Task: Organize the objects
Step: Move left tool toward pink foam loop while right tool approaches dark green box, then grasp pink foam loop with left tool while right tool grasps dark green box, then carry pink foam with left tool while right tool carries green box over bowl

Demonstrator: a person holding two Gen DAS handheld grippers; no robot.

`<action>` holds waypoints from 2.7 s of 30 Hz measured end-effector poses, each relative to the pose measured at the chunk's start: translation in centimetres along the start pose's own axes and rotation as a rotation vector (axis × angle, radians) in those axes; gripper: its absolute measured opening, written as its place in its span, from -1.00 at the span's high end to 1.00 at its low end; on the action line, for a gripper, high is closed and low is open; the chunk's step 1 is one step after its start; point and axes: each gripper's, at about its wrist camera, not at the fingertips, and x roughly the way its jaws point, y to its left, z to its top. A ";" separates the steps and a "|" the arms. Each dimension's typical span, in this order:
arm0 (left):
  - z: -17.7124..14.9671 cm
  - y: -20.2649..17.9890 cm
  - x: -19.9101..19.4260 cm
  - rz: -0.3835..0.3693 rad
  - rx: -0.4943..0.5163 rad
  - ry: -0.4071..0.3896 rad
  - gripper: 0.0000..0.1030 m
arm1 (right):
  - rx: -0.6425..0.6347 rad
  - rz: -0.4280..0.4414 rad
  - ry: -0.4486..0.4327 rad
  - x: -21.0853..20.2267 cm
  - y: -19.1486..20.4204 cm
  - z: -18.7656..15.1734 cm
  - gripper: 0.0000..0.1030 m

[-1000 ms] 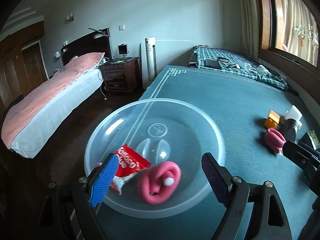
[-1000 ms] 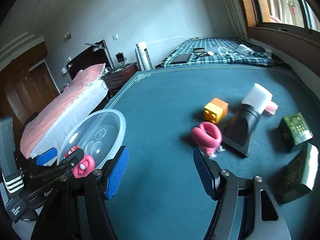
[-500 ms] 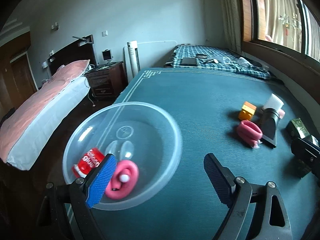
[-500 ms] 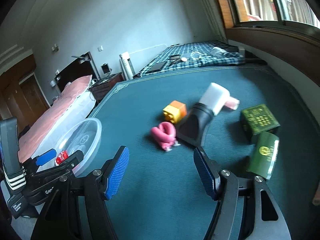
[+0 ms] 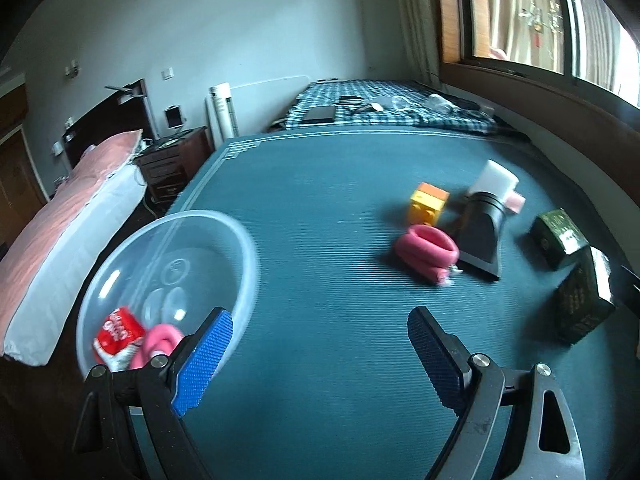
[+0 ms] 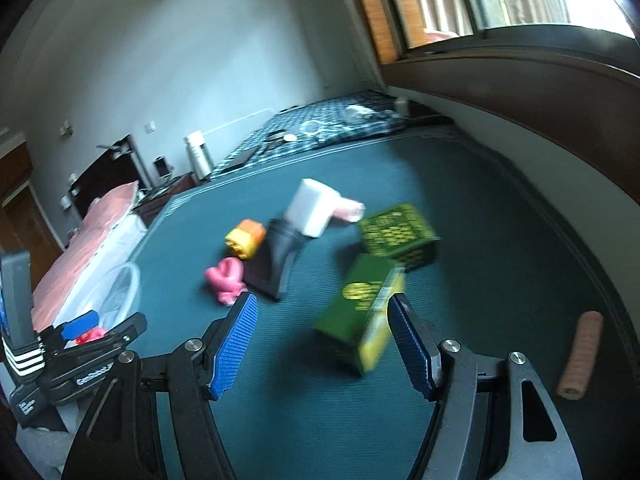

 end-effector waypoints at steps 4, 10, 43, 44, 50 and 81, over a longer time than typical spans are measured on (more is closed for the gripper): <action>0.2 -1.1 0.5 -0.031 0.017 0.017 -0.83 | 0.041 -0.046 0.026 1.0 -1.9 0.2 -0.40; 1.0 -2.5 1.9 -0.066 0.037 0.031 -0.83 | 0.075 -0.004 0.099 3.3 -2.5 0.4 -0.41; 4.0 -5.0 9.4 -0.192 0.005 0.131 -0.22 | 0.014 -0.085 0.167 8.4 -2.3 -1.2 0.37; 4.0 -5.1 9.3 -0.192 0.009 0.128 -0.14 | 0.013 -0.086 0.166 8.4 -2.3 -1.2 0.37; 3.9 -4.7 9.0 -0.186 0.013 0.113 -0.12 | 0.014 -0.087 0.162 8.4 -2.2 -1.3 0.37; 2.7 3.9 2.6 -0.083 -0.079 -0.015 -0.12 | -0.079 -0.001 0.102 5.8 4.5 0.1 0.38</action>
